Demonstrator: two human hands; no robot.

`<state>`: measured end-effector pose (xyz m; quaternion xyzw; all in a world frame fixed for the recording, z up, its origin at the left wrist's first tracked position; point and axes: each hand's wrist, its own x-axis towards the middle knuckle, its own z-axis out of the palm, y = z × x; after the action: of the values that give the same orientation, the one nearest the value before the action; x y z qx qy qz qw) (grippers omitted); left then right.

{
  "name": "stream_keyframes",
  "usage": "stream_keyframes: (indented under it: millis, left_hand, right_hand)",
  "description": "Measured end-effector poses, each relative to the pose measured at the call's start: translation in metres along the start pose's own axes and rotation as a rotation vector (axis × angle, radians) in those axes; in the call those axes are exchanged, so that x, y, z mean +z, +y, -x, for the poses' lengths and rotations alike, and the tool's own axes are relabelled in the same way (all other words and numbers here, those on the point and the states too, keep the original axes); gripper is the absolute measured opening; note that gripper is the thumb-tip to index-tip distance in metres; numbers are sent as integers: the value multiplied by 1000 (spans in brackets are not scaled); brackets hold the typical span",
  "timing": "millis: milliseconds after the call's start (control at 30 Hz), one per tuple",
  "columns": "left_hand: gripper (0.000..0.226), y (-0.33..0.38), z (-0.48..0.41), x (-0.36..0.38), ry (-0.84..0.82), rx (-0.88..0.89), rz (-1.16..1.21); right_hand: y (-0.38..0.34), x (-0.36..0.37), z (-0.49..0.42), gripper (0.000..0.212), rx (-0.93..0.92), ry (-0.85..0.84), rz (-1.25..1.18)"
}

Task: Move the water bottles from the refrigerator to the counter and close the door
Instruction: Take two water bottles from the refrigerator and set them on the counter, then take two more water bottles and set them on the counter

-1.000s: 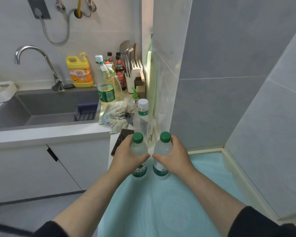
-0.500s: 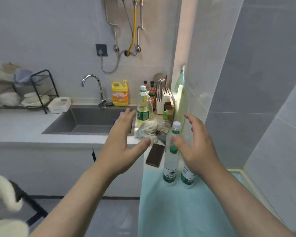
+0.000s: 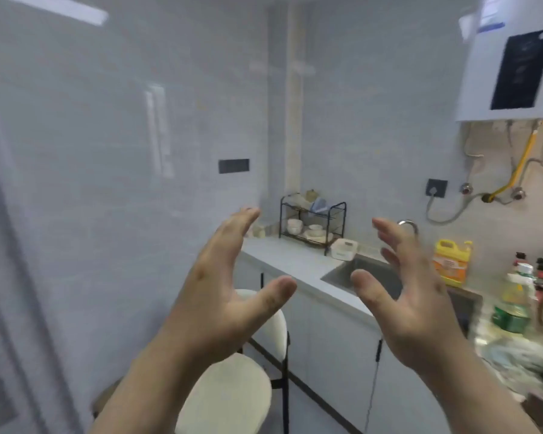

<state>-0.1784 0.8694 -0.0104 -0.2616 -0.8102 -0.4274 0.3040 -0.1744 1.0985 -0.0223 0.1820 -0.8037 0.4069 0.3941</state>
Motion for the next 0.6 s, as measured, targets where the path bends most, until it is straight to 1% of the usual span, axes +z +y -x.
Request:
stream_keyframes:
  millis: [100, 233, 400, 533, 600]
  left_hand:
    - [69, 26, 31, -80, 153, -79, -171]
    - [75, 56, 74, -155, 305, -147, -283]
    - [63, 83, 140, -242, 458, -248, -465]
    - [63, 91, 182, -306, 558, -305, -560]
    - [66, 84, 201, -339, 594, -346, -586]
  right_hand:
    - [-48, 38, -16, 61, -118, -88, -175]
    - [-112, 81, -22, 69, -259, -175, -362]
    - [-203, 133, -3, 69, -376, -287, -568]
    - [-269, 176, 14, 70, -433, -362, -648]
    - [-302, 202, 23, 72, -448, -398, -662]
